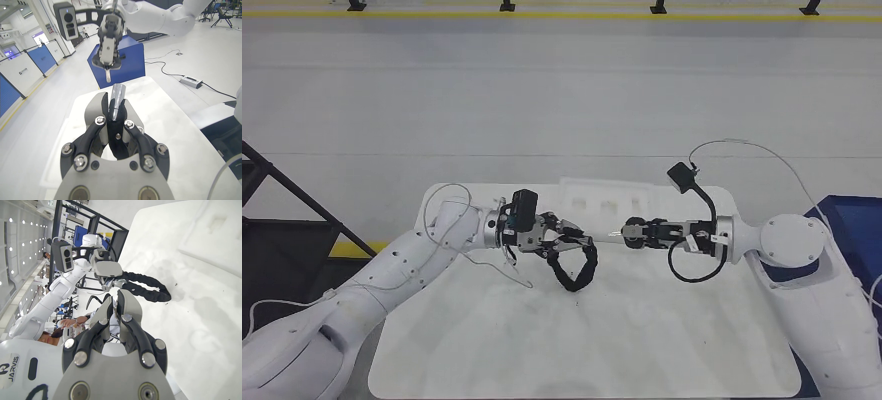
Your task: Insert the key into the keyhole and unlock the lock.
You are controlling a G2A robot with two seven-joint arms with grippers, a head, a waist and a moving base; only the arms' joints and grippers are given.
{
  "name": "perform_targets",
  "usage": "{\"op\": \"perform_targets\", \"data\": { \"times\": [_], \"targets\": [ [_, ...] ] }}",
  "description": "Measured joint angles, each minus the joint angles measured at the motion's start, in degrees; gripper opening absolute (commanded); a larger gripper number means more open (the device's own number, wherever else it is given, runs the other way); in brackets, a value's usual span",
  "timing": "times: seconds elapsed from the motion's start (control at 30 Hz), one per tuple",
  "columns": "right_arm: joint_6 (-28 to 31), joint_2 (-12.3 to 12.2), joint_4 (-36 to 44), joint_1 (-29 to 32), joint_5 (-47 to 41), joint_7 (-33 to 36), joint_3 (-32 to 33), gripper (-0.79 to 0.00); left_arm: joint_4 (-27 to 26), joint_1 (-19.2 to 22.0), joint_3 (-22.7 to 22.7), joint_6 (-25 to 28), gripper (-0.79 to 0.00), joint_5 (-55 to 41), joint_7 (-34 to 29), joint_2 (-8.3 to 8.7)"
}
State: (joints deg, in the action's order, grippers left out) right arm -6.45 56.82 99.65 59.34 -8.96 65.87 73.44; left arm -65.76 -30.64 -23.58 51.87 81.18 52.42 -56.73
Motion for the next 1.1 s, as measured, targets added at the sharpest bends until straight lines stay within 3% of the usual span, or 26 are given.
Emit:
{"op": "perform_targets", "data": {
  "times": [0.17, 0.5, 0.67, 0.9, 1.1],
  "targets": [
    [-0.3, 0.0, 0.0, 0.0, -0.1, -0.2, 0.0, -0.785, -1.1, -1.0, 0.0, -2.1, -0.785, 0.6, 2.1, 1.22],
    [-0.8, 0.1, -0.6, 0.9, -1.8, -1.5, 0.3, -0.785, -1.1, -1.1, -0.1, -2.2, -0.785, 0.4, 1.8, 1.19],
    [-3.2, 0.0, 1.6, 2.2, -7.3, -2.9, 2.1, -0.785, -2.2, -4.2, -2.1, -4.8, -0.785, -4.3, 0.7, 1.0],
    [-9.4, -0.6, 8.0, 1.8, -7.7, -1.9, 3.7, -0.785, -1.5, -8.1, -4.2, -10.7, -0.785, -6.6, 7.2, 0.11],
    [-14.0, -1.1, 14.0, 1.1, -0.3, -3.2, 2.4, -0.785, 0.2, -9.6, -3.9, -15.7, -0.785, -1.9, 13.7, -1.38]
  ]
}}
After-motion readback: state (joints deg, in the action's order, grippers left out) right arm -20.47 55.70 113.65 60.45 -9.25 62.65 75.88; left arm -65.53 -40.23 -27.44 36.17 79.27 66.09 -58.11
